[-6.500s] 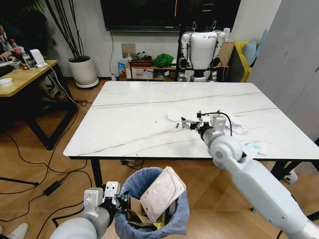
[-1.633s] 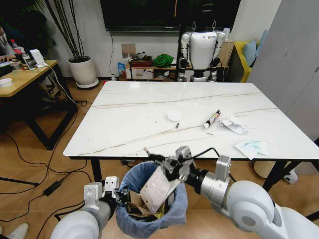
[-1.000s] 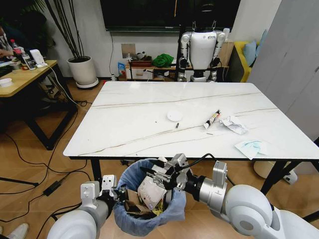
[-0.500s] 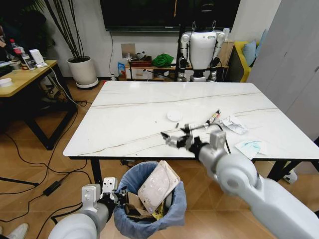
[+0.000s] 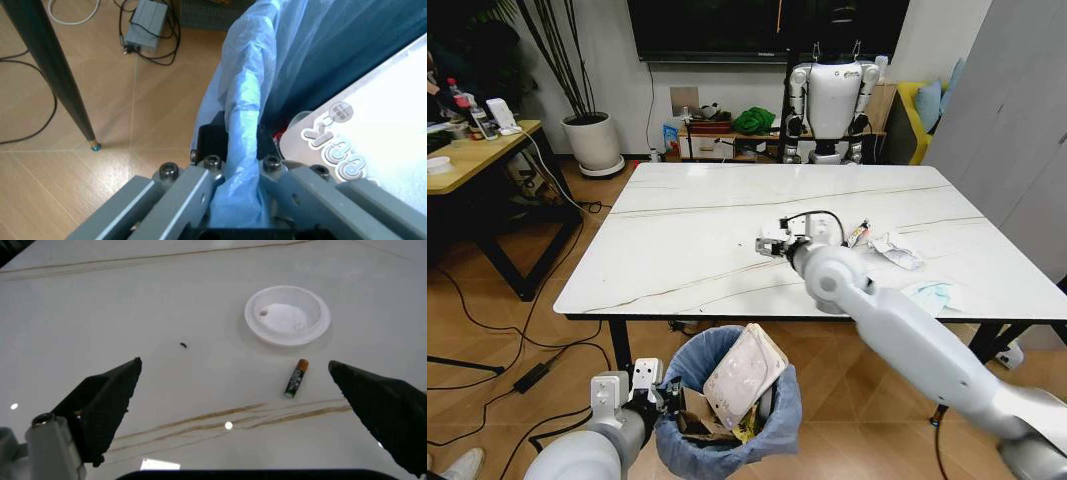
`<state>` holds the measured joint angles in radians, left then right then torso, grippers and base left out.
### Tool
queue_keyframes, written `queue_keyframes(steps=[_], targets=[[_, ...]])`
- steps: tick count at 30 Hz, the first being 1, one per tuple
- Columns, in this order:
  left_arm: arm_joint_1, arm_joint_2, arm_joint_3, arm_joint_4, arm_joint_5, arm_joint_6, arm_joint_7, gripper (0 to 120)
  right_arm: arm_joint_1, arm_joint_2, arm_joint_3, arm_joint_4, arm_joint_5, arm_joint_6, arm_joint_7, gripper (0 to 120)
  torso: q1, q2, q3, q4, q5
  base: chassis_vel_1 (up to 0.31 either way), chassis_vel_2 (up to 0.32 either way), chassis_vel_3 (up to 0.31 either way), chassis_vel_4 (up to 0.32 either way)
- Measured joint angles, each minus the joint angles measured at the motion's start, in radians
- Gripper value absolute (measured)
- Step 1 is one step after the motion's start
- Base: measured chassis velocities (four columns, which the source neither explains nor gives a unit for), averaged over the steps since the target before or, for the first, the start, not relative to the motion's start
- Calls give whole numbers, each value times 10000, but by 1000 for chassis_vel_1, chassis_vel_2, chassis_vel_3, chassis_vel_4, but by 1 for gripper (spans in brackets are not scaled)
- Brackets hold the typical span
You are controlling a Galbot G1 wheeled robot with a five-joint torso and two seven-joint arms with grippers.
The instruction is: Pick up the trash bin and place the trash from the table into it.
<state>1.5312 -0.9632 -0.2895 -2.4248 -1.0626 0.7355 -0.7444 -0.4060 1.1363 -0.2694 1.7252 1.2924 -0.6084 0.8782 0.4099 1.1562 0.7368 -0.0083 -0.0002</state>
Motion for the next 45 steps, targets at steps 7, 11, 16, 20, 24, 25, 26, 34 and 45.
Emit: queue_keyframes(steps=[7,11,16,20,24,25,26,34,45], targets=[[-36,1,-11,42,-16,0,3,0,259,778,-142,-1311,-117,39,144,90,-2,0,-1,-1,-2,0,0,0,0],[-48,18,-52,42,-34,0,13,0,268,833,-70,-1848,-286,65,15,81,-1,0,-1,-3,0,0,0,0,0],[-71,6,-26,52,-38,0,31,0,213,681,42,-2021,-316,68,-58,78,-2,0,-1,-4,2,0,0,0,0],[-78,3,3,60,-38,0,37,0,147,592,89,-2071,-317,78,-100,77,-2,0,-1,-4,2,0,0,0,0],[-85,10,4,60,-38,0,47,0,66,559,114,-2143,-316,117,-143,72,-2,0,-1,-3,3,0,0,0,0],[-86,22,-13,54,-38,0,52,0,49,559,130,-2179,-315,134,-153,70,-2,0,-1,-2,3,0,0,0,0],[-86,32,-32,48,-40,0,54,0,36,559,141,-2219,-314,144,-160,68,-2,0,-1,-1,3,0,0,0,0],[-71,27,-49,13,-37,0,78,0,-64,422,235,-2336,-318,235,-209,62,-2,1,-2,-3,2,0,0,0,0],[-108,44,-49,11,-22,0,153,0,-167,329,203,-2287,-368,319,-208,31,-4,4,-3,-4,1,0,0,0,0]])
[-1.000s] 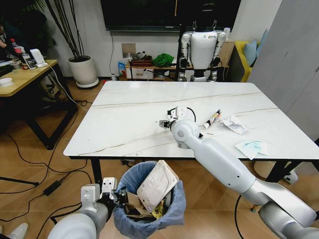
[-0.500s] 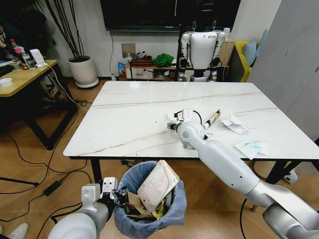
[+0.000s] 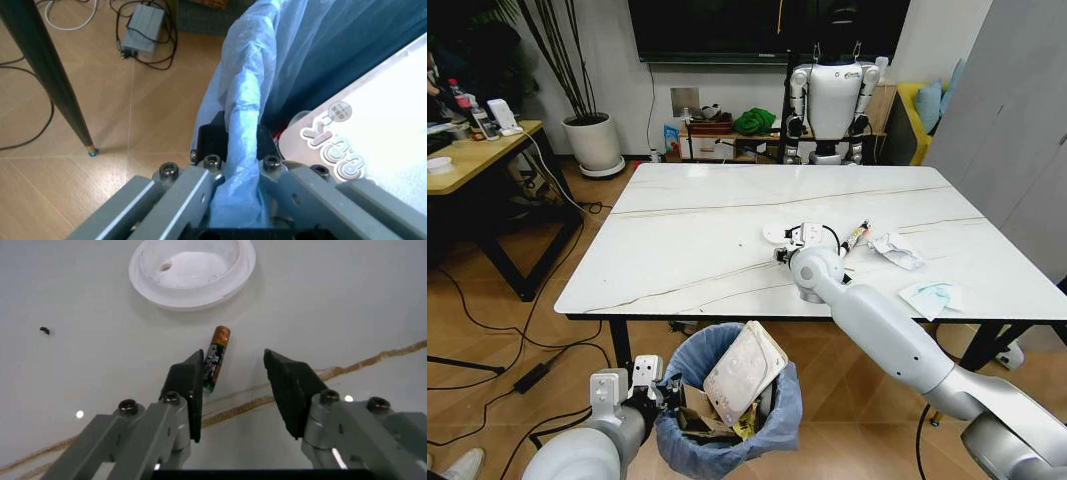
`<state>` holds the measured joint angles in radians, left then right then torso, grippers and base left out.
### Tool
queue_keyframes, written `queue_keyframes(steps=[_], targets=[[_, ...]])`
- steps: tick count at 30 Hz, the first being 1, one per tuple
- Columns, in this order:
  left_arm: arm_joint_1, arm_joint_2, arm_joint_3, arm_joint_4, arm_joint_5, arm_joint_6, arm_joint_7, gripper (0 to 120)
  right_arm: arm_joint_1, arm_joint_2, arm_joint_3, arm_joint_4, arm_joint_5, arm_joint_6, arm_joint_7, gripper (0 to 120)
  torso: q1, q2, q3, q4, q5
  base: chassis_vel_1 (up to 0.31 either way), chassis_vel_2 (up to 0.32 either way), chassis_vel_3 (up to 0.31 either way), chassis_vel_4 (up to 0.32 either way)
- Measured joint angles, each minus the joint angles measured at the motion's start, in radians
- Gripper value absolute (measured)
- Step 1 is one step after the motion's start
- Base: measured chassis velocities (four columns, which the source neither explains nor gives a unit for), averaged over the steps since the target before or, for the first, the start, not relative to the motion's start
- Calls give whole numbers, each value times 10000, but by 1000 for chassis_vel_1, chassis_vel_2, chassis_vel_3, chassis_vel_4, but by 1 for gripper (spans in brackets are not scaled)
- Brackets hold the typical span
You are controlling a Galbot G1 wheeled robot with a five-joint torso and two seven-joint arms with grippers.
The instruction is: Pick up the trash bin and place the trash from the table into it.
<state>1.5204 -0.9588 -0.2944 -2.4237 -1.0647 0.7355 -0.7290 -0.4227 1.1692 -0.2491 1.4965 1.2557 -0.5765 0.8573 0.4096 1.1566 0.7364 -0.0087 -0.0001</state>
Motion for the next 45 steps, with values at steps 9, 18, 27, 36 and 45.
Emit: queue_keyframes(steps=[9,18,27,36,45], targets=[[-23,-9,4,0,4,0,21,0,72,90,-167,0,-27,2,45,10,1,-1,2,2,2,0,0,0,0],[-55,-7,-19,0,-6,0,38,0,92,119,-196,19,-140,69,62,0,2,-3,3,3,2,0,0,0,0],[-67,-21,-19,30,-22,0,39,0,-216,-544,396,1865,263,457,-219,0,3,-5,3,0,1,0,0,0,0],[-122,-20,-25,80,-102,0,29,0,-854,-1750,844,4487,546,1311,-2100,0,3,-4,2,0,1,0,0,0,0],[-130,-30,-86,113,-125,0,-8,0,-2157,-2732,946,6855,402,2139,-4230,0,2,-3,1,1,2,0,0,0,0]])
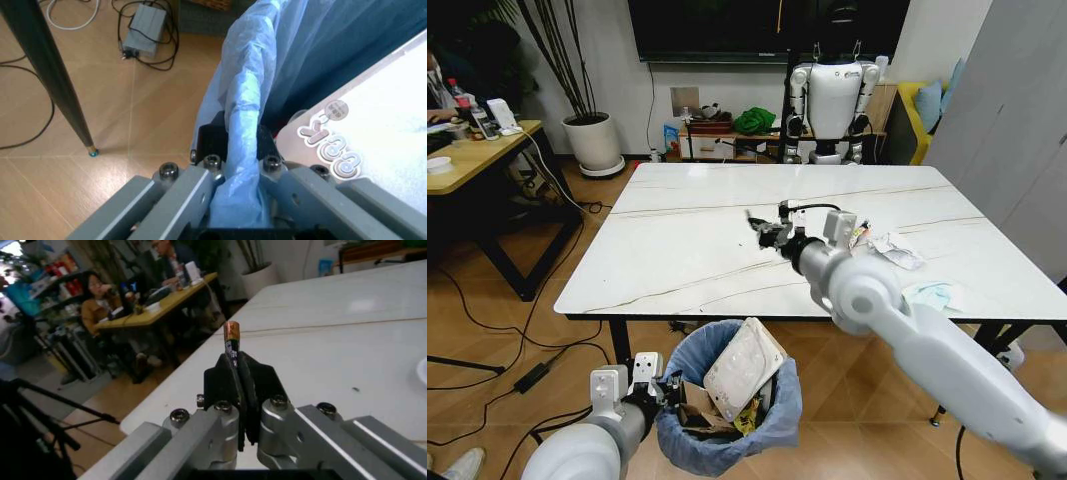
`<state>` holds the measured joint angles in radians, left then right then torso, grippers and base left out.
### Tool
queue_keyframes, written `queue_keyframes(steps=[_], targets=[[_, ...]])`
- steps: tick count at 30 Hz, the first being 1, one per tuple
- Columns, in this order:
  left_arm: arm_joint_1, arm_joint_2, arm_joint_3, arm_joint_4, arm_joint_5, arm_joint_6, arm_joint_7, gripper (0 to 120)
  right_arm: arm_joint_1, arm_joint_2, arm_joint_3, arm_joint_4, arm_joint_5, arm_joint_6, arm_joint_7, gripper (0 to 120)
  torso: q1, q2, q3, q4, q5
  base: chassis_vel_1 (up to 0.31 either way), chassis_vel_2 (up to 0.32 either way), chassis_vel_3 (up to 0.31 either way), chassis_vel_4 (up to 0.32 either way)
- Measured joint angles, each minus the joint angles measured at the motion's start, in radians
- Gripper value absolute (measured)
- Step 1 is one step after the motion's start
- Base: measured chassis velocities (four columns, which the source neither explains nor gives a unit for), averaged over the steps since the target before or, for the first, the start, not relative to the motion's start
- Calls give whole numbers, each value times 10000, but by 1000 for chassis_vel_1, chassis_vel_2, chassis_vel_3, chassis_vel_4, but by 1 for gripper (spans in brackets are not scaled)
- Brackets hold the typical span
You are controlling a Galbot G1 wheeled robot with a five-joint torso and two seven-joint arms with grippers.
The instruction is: Pick up the trash bin and place the trash from the table into it.
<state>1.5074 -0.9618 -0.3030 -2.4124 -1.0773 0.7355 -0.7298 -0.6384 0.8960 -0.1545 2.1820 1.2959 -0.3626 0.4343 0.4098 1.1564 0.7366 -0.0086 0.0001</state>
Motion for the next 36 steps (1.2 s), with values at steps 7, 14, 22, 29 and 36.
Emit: queue_keyframes(steps=[7,14,22,29,36], targets=[[70,-58,-188,-5,-10,0,-46,0,-840,-445,-256,1133,-133,235,-918,0,-1,0,0,0,-1,0,0,0,0],[98,-136,-400,-50,-80,0,-151,0,-1482,-721,-726,1523,-109,184,-1377,0,-1,0,0,1,-1,0,0,0,0],[-33,-64,-413,-48,-241,0,-209,0,-1889,-1001,-1494,1584,-418,-37,-1459,0,0,0,0,1,-1,0,0,0,0],[-32,-75,-432,-55,-268,0,-215,0,-1944,-1063,-1771,1588,-635,-64,-1452,23,-1,0,1,0,-1,0,0,0,0],[-17,-110,-420,-88,-259,0,-215,0,-2006,-1110,-1802,1490,-805,-53,-1457,49,0,0,1,0,-1,0,0,0,0]])
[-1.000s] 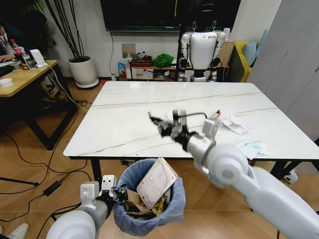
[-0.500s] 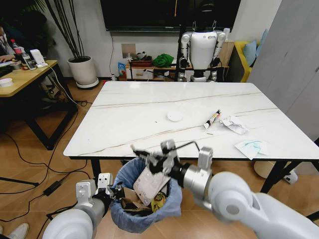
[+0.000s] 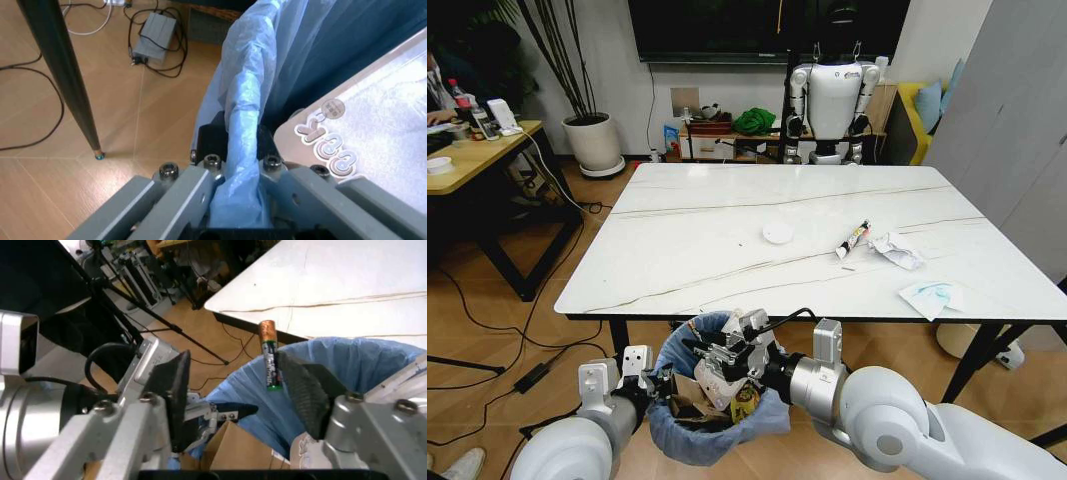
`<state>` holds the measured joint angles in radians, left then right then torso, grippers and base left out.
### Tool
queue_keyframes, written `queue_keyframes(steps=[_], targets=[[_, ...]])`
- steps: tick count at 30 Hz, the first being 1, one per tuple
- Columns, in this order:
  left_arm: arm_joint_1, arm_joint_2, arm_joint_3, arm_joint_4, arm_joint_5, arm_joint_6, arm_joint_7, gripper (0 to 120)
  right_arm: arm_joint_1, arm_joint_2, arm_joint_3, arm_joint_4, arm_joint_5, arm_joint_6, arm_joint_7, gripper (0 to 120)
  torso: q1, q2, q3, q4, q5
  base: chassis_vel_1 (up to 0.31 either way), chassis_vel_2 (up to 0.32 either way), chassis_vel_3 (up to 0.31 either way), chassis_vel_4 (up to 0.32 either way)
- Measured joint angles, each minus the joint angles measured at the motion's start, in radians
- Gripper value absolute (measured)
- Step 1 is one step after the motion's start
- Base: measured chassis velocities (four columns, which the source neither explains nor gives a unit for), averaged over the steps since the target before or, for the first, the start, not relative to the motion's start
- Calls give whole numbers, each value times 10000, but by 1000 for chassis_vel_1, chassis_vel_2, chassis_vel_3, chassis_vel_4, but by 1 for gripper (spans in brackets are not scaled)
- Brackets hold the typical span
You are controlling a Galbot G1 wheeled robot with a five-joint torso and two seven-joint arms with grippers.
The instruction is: Pick up the trash bin and place the trash from the table into it.
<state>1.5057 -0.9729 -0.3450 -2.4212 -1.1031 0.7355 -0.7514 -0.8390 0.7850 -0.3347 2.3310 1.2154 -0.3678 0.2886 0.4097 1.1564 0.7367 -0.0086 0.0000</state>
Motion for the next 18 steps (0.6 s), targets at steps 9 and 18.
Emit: queue_keyframes(steps=[9,18], targets=[[25,16,-13,-51,6,0,0,0,-9,-13,85,-79,-265,12,-93,81,0,0,0,0,0,0,0,0,0],[45,74,-38,-111,13,0,4,0,-157,-121,256,-102,-724,-78,-214,100,0,0,0,0,0,0,0,0,0]])
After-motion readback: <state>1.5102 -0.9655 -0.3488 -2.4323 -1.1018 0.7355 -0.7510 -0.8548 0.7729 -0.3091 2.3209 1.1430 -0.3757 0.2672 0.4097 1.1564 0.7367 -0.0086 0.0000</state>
